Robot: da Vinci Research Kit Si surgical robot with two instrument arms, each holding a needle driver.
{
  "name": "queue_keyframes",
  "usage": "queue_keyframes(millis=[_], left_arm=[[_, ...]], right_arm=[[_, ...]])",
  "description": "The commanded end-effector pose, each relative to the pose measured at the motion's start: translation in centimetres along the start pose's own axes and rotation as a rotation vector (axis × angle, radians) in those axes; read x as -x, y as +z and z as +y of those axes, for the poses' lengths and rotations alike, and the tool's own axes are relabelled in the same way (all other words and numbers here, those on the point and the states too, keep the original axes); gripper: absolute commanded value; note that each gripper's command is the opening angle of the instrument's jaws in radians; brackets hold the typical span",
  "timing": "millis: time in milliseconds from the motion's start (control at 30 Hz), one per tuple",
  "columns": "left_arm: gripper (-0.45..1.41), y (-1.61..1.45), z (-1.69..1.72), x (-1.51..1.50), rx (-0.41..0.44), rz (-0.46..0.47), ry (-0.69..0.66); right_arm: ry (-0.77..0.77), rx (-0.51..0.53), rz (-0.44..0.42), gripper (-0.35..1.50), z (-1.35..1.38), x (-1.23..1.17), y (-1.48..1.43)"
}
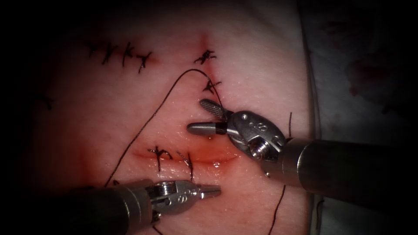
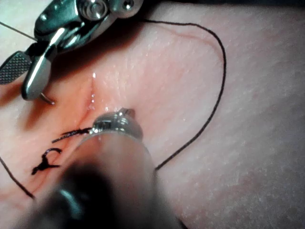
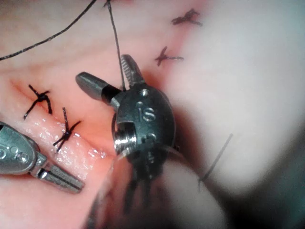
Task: Wound Closure
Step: Throw the needle through the top of the incision with the right needle driver.
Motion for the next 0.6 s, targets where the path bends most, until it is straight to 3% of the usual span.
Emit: queue_keyframes(millis=[33, 100, 200, 233, 333, 600], left_arm=[[-0.45, 0.07, -0.01, 0.00, -0.001, -0.001, 0.000], [-0.45, 0.06, -0.01, 0.00, -0.001, 0.000, 0.000], [-0.45, 0.07, -0.01, -0.01, -0.001, -0.001, 0.000], [-0.45, 0.07, -0.01, -0.01, -0.001, -0.001, 0.000], [-0.45, 0.07, 0.00, -0.01, -0.002, -0.001, -0.001], [-0.45, 0.03, 0.00, 0.00, 0.000, -0.001, 0.001]], right_arm=[[-0.005, -0.037, 0.010, 1.48, 0.10, 0.02, -0.04], [-0.020, -0.058, 0.018, 1.48, 0.14, 0.01, -0.10], [-0.144, -0.195, 0.080, 1.40, 0.39, -0.01, -0.30], [-0.144, -0.195, 0.080, 1.40, 0.39, -0.01, -0.30], [-0.339, -0.278, 0.106, 1.41, 0.54, 0.02, -0.33], [-0.587, -0.458, 0.166, 1.41, 0.47, 0.10, -0.22]])
